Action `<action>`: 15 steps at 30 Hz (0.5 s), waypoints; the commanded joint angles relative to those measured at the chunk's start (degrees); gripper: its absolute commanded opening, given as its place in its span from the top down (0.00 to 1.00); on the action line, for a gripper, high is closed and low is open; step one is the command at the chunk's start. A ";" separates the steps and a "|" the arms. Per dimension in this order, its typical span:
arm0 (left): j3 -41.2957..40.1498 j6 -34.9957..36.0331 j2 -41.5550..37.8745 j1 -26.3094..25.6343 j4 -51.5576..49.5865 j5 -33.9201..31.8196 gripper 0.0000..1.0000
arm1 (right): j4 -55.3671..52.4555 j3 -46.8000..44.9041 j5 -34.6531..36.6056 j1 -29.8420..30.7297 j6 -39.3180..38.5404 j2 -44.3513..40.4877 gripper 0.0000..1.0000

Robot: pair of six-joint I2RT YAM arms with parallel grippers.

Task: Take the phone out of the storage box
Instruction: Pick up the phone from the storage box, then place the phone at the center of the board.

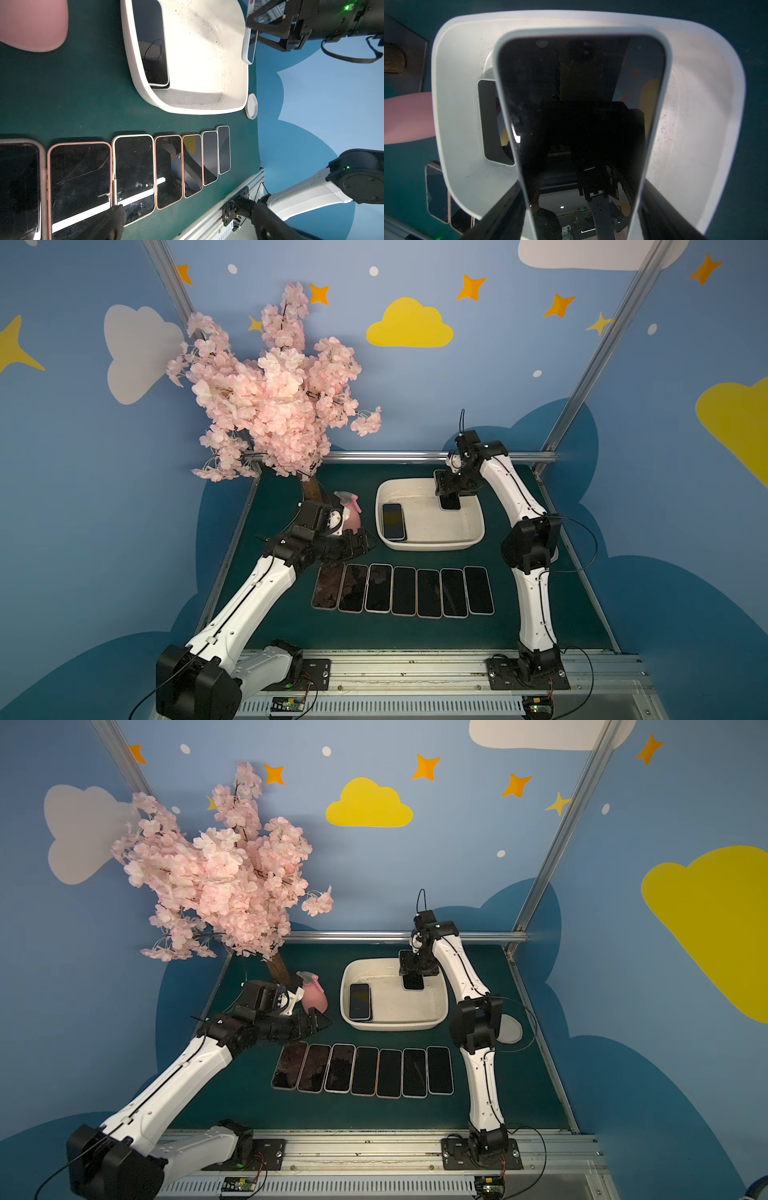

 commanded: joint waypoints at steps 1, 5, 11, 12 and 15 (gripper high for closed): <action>0.19 0.21 0.88 -0.55 2.59 2.96 0.01 | -0.50 -5.08 -1.35 -2.44 2.02 -8.35 0.42; 0.68 1.01 2.60 -2.80 4.70 3.71 0.01 | -5.21 -14.70 2.41 -6.19 -0.53 -16.18 0.42; 0.96 0.97 4.86 -5.25 8.40 5.13 0.01 | -9.58 -32.80 6.99 -10.68 -3.19 -29.02 0.42; 1.07 0.97 5.11 -5.43 8.80 5.50 0.01 | -9.63 -36.02 6.91 -11.43 -3.20 -30.99 0.42; 1.28 1.31 5.42 -5.79 9.20 6.02 0.01 | -11.27 -42.82 8.35 -12.53 -2.95 -33.94 0.42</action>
